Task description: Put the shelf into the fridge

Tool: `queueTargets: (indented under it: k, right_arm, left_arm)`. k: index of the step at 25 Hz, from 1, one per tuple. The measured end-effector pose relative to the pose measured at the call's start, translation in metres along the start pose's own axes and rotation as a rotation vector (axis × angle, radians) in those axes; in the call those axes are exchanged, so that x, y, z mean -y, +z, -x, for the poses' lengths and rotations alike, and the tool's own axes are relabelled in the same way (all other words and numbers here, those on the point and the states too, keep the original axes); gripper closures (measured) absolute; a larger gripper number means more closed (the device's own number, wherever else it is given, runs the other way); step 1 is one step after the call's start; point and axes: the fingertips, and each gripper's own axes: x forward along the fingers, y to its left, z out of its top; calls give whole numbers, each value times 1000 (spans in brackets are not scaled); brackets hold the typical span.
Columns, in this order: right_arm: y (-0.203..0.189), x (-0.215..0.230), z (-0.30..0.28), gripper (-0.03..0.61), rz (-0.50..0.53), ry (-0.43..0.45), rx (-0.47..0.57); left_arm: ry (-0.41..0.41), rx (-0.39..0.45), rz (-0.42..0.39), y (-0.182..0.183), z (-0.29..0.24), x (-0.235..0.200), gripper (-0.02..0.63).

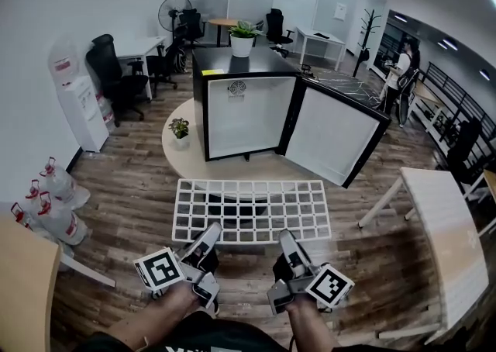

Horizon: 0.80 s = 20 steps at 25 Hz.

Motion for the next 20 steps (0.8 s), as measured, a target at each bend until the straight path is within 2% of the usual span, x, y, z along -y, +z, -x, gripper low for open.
queueTargets:
  k: [2, 3, 5, 9, 15, 20]
  right_arm:
    - [5, 4, -15, 509, 0, -1, 0]
    - [8, 6, -22, 509, -3, -2, -1]
    - [12, 10, -36, 509, -3, -4, -2]
    - [22, 22, -67, 509, 3, -11, -6]
    - [37, 41, -111, 509, 0, -30, -3]
    - [48, 58, -150, 509, -9, -54, 7]
  left_arm:
    - [86, -27, -119, 15, -5, -20, 558]
    - [78, -31, -134, 21, -11, -21, 558]
    - [40, -30, -121, 31, -25, -21, 558]
    - [120, -44, -142, 52, -42, -45, 558]
    - [126, -61, -128, 83, -77, -65, 558]
    - [72, -80, -86, 108, -113, -78, 558]
